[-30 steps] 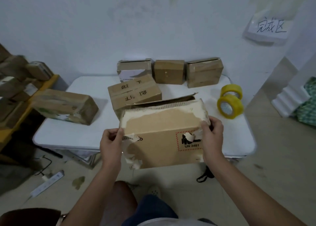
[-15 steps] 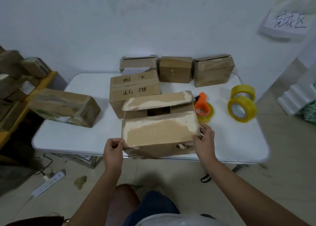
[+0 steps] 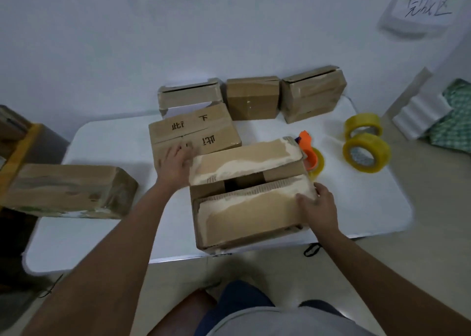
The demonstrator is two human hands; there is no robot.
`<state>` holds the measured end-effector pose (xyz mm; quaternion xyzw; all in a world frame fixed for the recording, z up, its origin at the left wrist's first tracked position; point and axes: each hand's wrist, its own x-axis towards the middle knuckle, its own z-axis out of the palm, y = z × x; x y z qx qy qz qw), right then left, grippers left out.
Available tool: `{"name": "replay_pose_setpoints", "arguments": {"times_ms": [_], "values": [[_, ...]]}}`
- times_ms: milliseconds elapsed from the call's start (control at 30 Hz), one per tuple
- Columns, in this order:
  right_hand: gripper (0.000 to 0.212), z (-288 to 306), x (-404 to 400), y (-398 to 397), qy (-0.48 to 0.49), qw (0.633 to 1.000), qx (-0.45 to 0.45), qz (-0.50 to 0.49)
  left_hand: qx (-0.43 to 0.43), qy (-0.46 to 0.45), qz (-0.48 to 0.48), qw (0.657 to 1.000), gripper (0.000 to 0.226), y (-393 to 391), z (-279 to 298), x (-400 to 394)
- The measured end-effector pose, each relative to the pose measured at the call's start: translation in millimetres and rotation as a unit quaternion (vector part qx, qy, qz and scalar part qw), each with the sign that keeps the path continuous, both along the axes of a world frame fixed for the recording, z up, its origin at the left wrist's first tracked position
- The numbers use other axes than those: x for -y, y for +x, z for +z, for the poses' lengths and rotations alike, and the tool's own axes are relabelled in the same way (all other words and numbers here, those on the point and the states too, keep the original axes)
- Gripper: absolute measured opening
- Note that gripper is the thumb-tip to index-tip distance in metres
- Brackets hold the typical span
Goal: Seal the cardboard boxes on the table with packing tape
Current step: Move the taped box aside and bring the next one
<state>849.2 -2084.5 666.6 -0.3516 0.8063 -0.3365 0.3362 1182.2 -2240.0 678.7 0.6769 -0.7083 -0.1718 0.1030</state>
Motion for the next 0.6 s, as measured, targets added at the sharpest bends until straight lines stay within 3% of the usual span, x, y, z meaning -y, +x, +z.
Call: {"name": "replay_pose_setpoints", "arguments": {"times_ms": [100,333,467,600], "values": [[0.052,13,9,4,-0.021,0.996,-0.081,-0.012,0.002,0.106,0.074,0.992,0.044,19,-14,32],[0.039,70,84,44,-0.191,0.975,-0.101,0.056,0.05,0.064,-0.017,0.997,0.055,38,-20,25],[0.036,81,133,76,-0.139,0.978,-0.049,0.149,0.098,0.036,-0.086,0.991,0.056,57,-17,21],[0.041,75,168,103,-0.05,0.966,-0.061,0.247,0.169,0.02,-0.101,0.98,0.053,59,-12,13]]}}
